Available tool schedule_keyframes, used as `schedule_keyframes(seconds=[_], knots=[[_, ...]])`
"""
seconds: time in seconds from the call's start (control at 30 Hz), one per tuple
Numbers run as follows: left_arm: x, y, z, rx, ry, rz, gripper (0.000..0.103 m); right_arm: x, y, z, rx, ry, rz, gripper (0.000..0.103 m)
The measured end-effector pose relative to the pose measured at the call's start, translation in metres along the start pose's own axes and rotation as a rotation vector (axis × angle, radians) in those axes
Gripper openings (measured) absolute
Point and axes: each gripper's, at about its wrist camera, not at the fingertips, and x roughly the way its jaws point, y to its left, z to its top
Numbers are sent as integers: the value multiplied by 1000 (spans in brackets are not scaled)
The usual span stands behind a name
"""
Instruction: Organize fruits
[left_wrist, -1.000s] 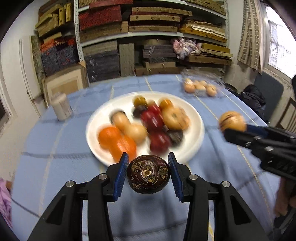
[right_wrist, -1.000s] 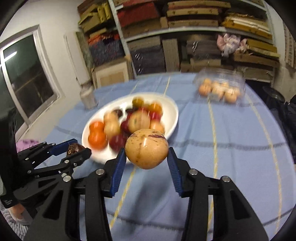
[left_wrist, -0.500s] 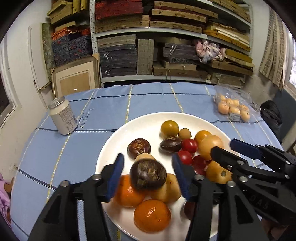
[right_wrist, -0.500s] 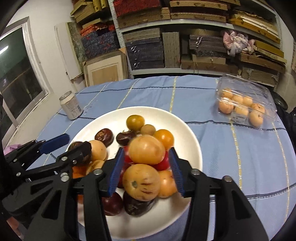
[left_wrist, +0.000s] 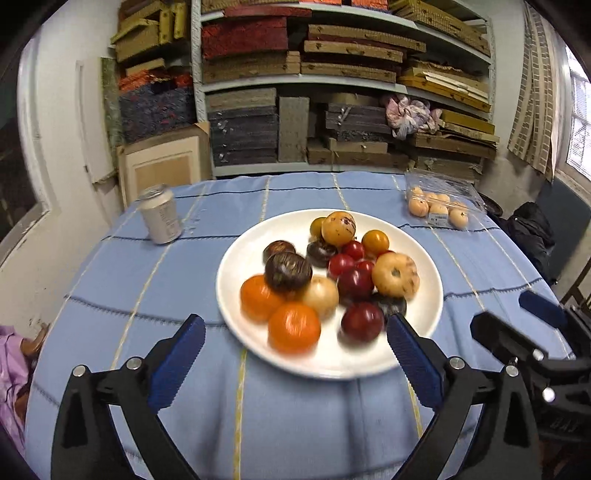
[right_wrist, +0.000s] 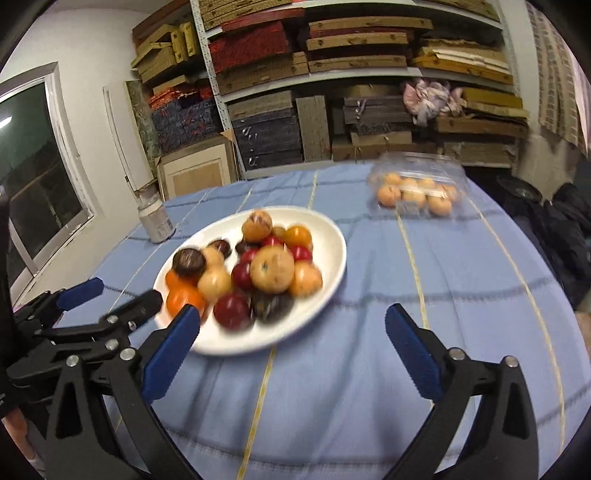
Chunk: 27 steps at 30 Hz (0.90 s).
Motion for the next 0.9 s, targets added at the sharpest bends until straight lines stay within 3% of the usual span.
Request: schedule_keyframes(seconds=[0.37,0.47,0.63,0.9], knots=[[-32,12,-35,-48,0,-6,99,-45,18,-41,-100,-63,-147,99],[-33,12,-36,-40,4,33,99,-42,21,-45,-120,-59,-158,99],[-30,16,-38,-56,15,-3,99,-35,20,-43,-123,-43,-160,99],[-36,14,-40,-36,-39,50,99,-34,18,-42,-117,-41,-157,99]])
